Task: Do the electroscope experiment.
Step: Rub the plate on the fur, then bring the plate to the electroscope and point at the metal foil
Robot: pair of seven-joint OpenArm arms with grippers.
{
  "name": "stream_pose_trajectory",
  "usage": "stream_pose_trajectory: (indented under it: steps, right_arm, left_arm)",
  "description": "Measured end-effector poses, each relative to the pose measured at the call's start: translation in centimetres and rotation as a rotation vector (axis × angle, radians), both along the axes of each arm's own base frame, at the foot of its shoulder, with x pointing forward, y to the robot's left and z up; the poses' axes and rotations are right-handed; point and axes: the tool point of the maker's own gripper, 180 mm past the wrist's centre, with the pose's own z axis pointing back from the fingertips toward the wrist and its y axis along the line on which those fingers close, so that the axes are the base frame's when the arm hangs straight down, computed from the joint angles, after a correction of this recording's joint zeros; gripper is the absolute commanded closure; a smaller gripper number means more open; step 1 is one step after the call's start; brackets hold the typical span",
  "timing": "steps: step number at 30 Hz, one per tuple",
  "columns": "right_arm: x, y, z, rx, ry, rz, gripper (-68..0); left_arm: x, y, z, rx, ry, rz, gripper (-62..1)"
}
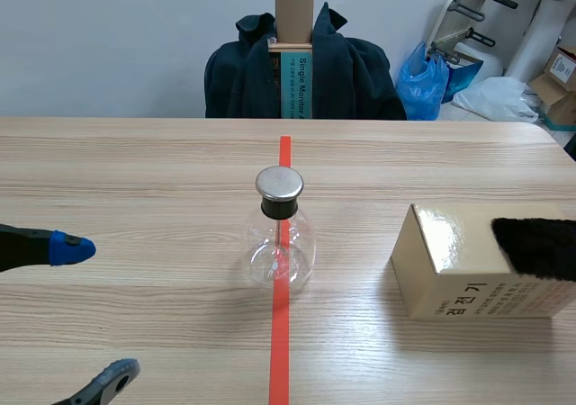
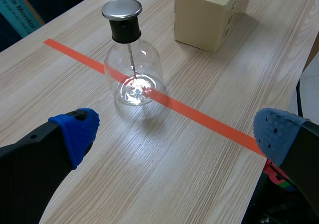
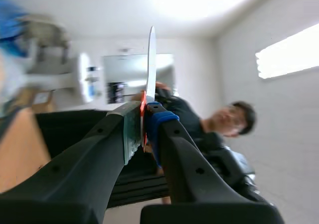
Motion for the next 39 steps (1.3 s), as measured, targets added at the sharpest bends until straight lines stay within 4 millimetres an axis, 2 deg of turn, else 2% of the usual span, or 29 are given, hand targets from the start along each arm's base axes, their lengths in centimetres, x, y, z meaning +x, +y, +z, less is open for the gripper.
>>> stream_pose_trajectory:
  steps: [6, 11, 14, 17, 22, 24, 29, 32, 35, 39]
  right_arm:
    - [0.9, 1.5, 9.2, 0.028, -0.268, 0.047, -0.7]
    - [0.3, 2.0, 15.4, 0.083, -0.43, 0.071, -0.7]
    - [-0.3, 2.4, 18.3, 0.104, -0.502, 0.091, -0.7]
    - [-0.7, 2.8, 20.2, 0.121, -0.537, 0.115, -0.7]
    - [-0.5, 3.2, 21.1, 0.147, -0.538, 0.138, -0.7]
    - [0.0, 3.3, 20.9, 0.159, -0.506, 0.145, -0.6]
    - [1.6, 2.8, 20.4, 0.209, -0.421, 0.13, -0.6]
    - [2.2, 2.9, 20.7, 0.259, -0.43, 0.127, -0.6]
    - [3.8, 5.0, 19.3, 0.282, -0.378, 0.159, -0.7]
    - [6.3, 9.9, 15.4, 0.269, -0.247, 0.244, -0.7]
  left_arm:
    - [0.5, 0.7, -1.4, 0.087, 0.034, 0.011, -61.3]
    - [2.7, 1.9, -1.9, 0.149, 0.015, 0.033, -31.1]
    - [3.7, 2.7, -2.6, 0.161, 0.023, 0.026, -17.7]
    - [5.0, 3.4, -3.4, 0.163, 0.029, 0.037, -3.9]
    - [7.4, 3.6, -5.5, 0.128, 0.052, 0.08, -2.7]
    - [8.4, 3.4, -6.3, 0.092, 0.055, 0.102, -2.8]
    - [10.4, 1.9, -8.4, 0.028, 0.073, 0.121, -3.2]
    - [10.7, 0.4, -9.6, 0.025, 0.074, 0.086, -3.2]
    - [10.7, -1.3, -10.6, 0.017, 0.086, 0.052, -3.2]
    - [10.4, -3.4, -11.8, 0.007, 0.114, 0.019, -3.2]
